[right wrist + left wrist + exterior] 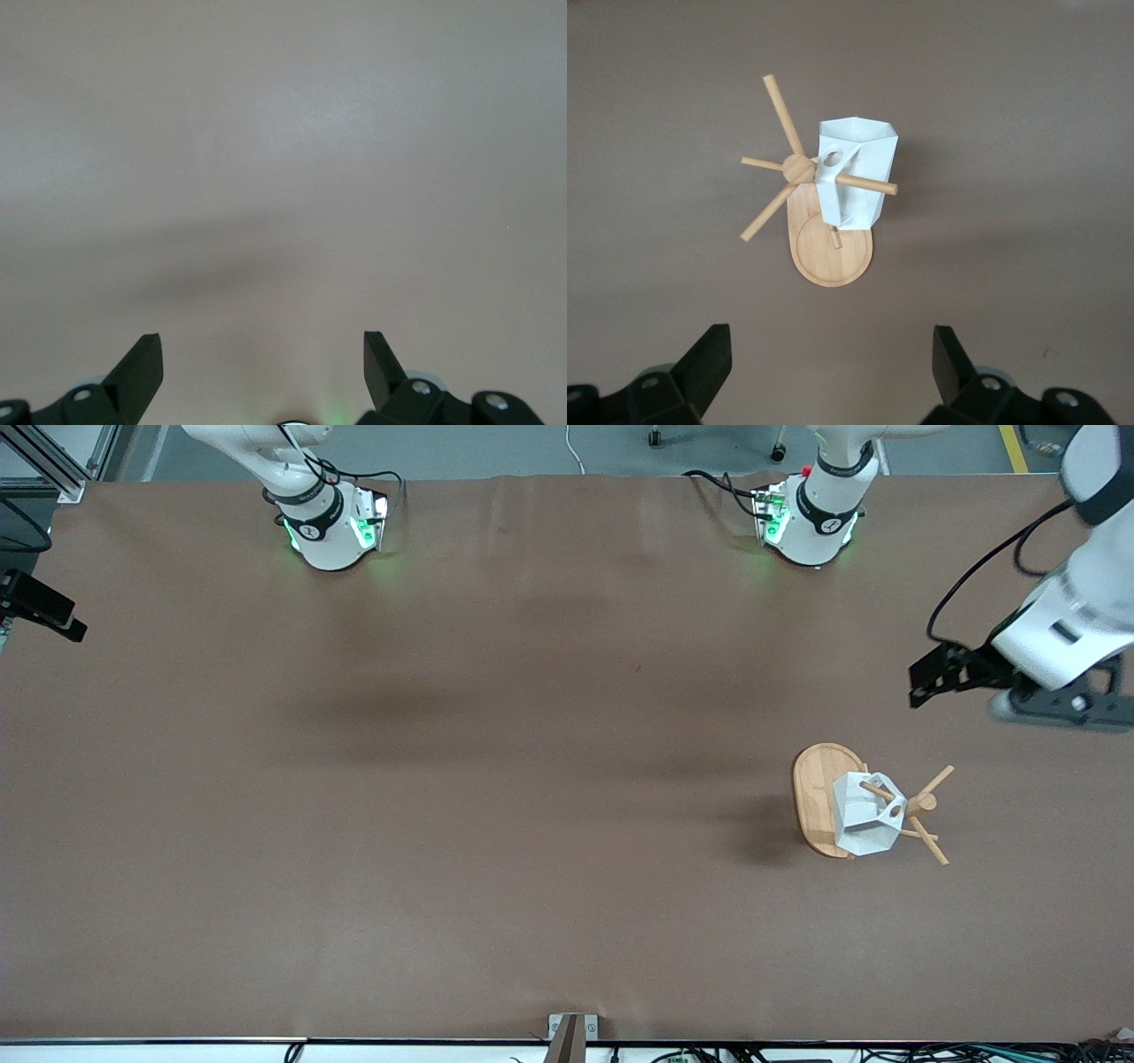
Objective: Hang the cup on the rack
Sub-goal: 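Open the left gripper and raise it away from the rack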
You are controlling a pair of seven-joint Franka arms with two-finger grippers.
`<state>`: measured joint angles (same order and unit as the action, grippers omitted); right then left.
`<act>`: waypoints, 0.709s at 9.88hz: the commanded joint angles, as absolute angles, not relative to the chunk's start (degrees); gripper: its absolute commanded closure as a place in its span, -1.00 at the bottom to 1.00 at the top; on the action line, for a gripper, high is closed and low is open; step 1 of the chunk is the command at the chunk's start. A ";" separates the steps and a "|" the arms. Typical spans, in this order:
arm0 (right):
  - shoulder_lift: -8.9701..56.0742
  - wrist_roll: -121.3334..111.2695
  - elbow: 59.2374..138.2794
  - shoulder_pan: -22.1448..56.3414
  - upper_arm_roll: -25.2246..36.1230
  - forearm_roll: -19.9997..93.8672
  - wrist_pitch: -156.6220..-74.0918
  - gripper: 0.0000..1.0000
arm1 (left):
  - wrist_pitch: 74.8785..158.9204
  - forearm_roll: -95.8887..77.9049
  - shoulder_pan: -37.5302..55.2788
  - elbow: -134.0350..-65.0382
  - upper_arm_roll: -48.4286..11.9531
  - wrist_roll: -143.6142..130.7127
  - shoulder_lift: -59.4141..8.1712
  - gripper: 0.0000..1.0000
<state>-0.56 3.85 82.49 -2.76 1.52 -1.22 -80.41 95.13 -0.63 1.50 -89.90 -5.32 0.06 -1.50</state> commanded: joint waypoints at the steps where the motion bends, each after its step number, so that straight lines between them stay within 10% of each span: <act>1: -0.53 3.25 82.27 -3.25 1.32 -1.41 -80.16 -1.00 | 87.23 -1.41 2.55 -88.25 -4.40 -0.87 0.52 -1.00; 7: -0.62 3.25 84.37 -3.16 1.93 -1.32 -81.74 -1.00 | 88.06 -1.06 2.46 -98.25 -4.22 0.35 9.57 -1.00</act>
<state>-0.24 3.85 83.55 -2.76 1.93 -1.22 -81.14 86.06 -0.69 2.53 -92.77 -4.66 -0.15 6.59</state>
